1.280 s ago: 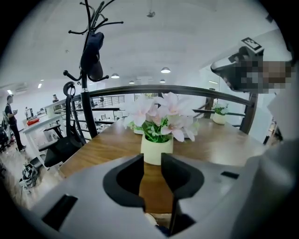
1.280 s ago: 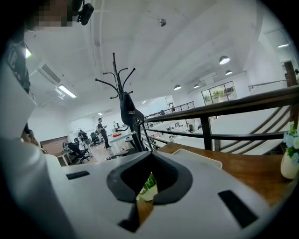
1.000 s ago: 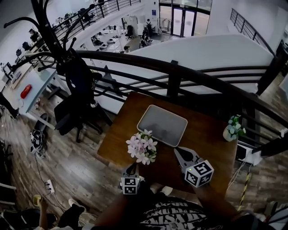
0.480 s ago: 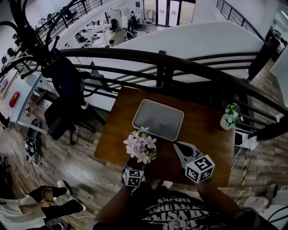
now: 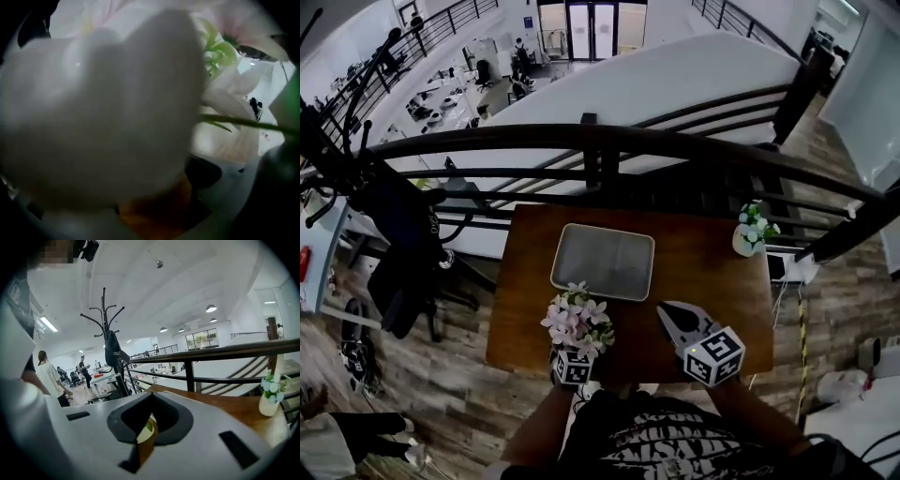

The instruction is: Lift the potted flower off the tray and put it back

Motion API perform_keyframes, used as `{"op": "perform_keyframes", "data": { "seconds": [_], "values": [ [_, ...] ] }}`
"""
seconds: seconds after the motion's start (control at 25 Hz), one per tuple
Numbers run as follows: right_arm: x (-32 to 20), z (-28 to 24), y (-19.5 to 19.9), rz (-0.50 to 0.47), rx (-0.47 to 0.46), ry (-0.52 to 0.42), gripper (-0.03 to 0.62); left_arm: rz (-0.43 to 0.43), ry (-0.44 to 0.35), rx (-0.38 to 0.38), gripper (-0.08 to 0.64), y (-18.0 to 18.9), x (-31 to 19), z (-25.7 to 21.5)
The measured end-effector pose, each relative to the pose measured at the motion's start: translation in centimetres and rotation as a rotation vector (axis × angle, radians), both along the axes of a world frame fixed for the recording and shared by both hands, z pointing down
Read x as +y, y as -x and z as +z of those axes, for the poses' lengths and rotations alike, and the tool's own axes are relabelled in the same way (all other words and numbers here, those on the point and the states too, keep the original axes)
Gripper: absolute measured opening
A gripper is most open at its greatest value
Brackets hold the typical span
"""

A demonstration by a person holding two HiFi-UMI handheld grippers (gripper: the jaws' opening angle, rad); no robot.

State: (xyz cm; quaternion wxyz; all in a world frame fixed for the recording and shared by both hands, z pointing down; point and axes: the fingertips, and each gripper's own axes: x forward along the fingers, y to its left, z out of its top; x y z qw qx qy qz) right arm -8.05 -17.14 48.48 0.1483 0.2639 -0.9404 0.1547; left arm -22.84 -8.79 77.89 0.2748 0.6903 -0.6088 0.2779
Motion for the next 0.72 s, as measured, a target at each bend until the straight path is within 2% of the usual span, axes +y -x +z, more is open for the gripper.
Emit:
{"op": "perform_keyframes", "data": {
  "seconds": [0.16,0.32,0.48,0.6,0.72],
  "values": [
    [-0.3,0.0,-1.7,0.060,0.020,-0.003,-0.002,0.026,-0.009,0.013,0.436,-0.4,-1.1,0.6],
    [0.3,0.4,-2.5,0.105,0.041,0.006,-0.002,0.032,-0.039,-0.005,0.439,-0.2,-1.6,0.8],
    [0.9,1.2,-3.2,0.117,0.067,0.022,-0.002,0.017,-0.055,-0.015,0.448,-0.5,-2.7,1.0],
    [1.6,1.6,-3.4,0.116,0.083,0.035,-0.002,0.004,-0.021,0.018,0.475,-0.5,-3.0,2.1],
    [2.1,2.2,-3.8,0.119,0.103,0.050,-0.002,-0.007,-0.026,0.032,0.499,-0.3,-3.3,2.2]
  ]
}}
